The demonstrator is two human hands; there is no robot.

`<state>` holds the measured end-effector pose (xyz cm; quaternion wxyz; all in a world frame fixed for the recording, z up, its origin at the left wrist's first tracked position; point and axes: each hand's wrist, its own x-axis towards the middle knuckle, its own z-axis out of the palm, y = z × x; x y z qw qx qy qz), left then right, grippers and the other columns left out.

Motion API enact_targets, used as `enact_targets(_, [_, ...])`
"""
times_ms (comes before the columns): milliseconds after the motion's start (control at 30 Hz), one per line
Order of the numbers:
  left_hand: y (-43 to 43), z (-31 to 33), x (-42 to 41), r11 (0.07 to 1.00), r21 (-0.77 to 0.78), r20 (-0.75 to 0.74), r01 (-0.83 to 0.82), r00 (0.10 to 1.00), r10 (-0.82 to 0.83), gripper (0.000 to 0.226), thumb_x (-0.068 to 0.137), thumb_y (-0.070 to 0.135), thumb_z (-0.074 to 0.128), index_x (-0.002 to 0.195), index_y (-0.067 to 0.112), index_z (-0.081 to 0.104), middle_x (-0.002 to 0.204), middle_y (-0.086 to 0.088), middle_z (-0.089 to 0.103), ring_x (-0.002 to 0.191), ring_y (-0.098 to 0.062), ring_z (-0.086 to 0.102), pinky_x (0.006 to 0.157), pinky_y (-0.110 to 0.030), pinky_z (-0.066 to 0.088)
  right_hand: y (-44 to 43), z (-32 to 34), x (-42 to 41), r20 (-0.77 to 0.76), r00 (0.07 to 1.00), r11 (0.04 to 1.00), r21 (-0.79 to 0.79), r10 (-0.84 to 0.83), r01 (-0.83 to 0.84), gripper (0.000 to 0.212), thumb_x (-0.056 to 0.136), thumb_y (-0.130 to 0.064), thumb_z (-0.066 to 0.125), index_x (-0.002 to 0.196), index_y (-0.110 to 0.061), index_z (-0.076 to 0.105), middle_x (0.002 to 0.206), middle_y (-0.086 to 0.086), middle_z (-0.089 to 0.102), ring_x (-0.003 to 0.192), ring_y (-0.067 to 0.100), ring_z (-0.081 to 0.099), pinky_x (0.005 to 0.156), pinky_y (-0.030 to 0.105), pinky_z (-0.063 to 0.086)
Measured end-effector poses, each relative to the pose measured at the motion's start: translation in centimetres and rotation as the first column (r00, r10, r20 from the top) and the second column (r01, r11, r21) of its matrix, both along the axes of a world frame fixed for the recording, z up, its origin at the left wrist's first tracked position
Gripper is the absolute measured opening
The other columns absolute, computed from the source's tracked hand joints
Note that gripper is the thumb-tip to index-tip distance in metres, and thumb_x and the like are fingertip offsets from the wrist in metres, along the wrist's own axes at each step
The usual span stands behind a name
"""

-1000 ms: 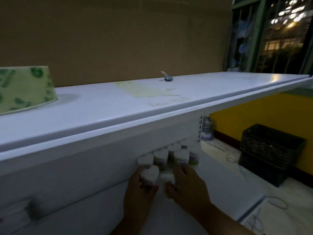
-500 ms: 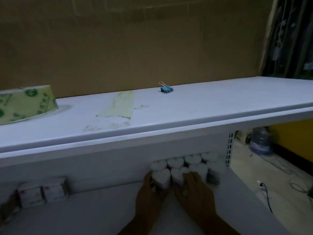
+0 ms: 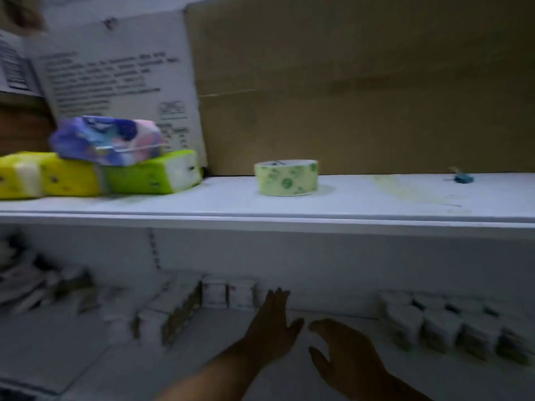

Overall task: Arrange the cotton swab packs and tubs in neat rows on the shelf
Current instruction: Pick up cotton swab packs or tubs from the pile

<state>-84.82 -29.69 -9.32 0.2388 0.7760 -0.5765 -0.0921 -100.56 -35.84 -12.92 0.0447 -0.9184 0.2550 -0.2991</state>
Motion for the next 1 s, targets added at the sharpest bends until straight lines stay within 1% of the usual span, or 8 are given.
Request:
enact_targets(100, [8.4,2.0,9.2,0.99,0.016,0.277,-0.138,0.952,0.128,0.064,0.1,0.043,0.03,0.151,0.021,-0.002,0.159,0.003,-0.011,0.146,-0.014,-0.009,0.117,-0.032,-0.001,4.2,1.2,7.6,-0.254,0.967,0.998,-0.059,-0.029,0.015,0.059,0.068,-0.063,0.034,0.113,-0.028,0.05,0.104,-0.005,0.072,0.086,0.009,0.071,0.069,0.02,0.055])
enact_targets(133, [11.6,2.6,12.0,0.982,0.036,0.334,-0.183,0.929,0.161,0.064,0.1,0.043,0.03,0.151,0.022,-0.002,0.158,0.005,-0.01,0.146,-0.015,-0.008,0.117,-0.034,0.002,6.0,2.2,10.1,-0.319,0.948,0.999,-0.048,-0.013,-0.003,0.063,0.076,-0.064,0.031,0.119,-0.024,0.052,0.119,0.002,0.066,0.101,0.015,0.068,0.082,0.025,0.053])
enact_targets(200, [17.8,3.0,17.5,0.96,0.076,0.388,-0.27,0.895,0.221,0.064,0.099,0.045,0.032,0.151,0.021,0.004,0.16,0.002,-0.003,0.147,-0.017,-0.002,0.118,-0.035,0.008,9.4,3.9,15.6,-0.323,0.94,0.993,-0.008,0.107,-0.115,0.07,0.091,-0.063,0.024,0.142,-0.017,0.037,0.153,0.006,0.027,0.14,0.023,0.032,0.114,0.034,0.023])
enact_targets(267, [23.7,2.9,21.9,0.922,0.12,0.37,-0.368,0.878,0.302,0.066,0.098,0.048,0.034,0.151,0.02,0.009,0.16,-0.002,0.005,0.147,-0.022,0.008,0.118,-0.037,0.017,13.3,5.2,20.7,-0.345,0.91,0.973,0.08,0.231,-0.216,0.07,0.092,-0.057,0.037,0.15,-0.021,0.018,0.159,-0.001,-0.002,0.147,0.019,0.001,0.118,0.033,0.004])
enact_targets(600, [38.2,0.7,33.8,0.842,0.295,0.162,-0.452,0.892,0.423,0.067,0.095,0.051,0.039,0.15,0.028,0.01,0.159,0.007,0.006,0.147,-0.016,-0.001,0.119,-0.043,0.012,25.1,5.0,38.1,-0.554,0.736,0.917,0.157,0.39,-0.367,0.066,0.095,-0.041,0.044,0.15,-0.017,0.015,0.16,0.005,-0.003,0.147,0.025,-0.003,0.12,0.039,0.009])
enact_targets(733, [37.9,0.0,38.6,0.828,0.334,0.097,-0.451,0.89,0.446,0.068,0.094,0.054,0.04,0.15,0.028,0.012,0.159,0.007,0.006,0.147,-0.015,0.0,0.119,-0.042,0.014,24.8,3.4,43.8,-0.508,0.753,0.908,0.194,0.418,-0.372,0.061,0.094,-0.034,0.045,0.148,-0.016,0.023,0.159,0.006,0.005,0.147,0.025,0.002,0.118,0.036,0.014])
enact_targets(867, [37.0,-1.3,43.1,0.818,0.396,0.171,-0.416,0.909,0.379,0.067,0.093,0.055,0.04,0.149,0.026,0.018,0.158,0.003,0.012,0.147,-0.017,0.004,0.117,-0.038,0.018,23.1,1.8,50.5,-0.442,0.788,0.903,0.229,0.428,-0.363,0.056,0.095,-0.037,0.042,0.145,-0.016,0.027,0.157,0.005,0.013,0.144,0.023,0.012,0.115,0.033,0.022])
enact_targets(1000, [36.0,0.3,48.2,0.802,0.39,0.106,-0.452,0.888,0.448,0.058,0.095,0.046,0.046,0.145,0.023,0.03,0.149,0.001,0.032,0.136,-0.017,0.033,0.11,-0.028,0.03,21.5,0.7,57.3,-0.387,0.834,0.916,0.233,0.394,-0.325,0.051,0.094,-0.041,0.042,0.139,-0.018,0.034,0.145,0.004,0.032,0.133,0.023,0.031,0.106,0.035,0.034])
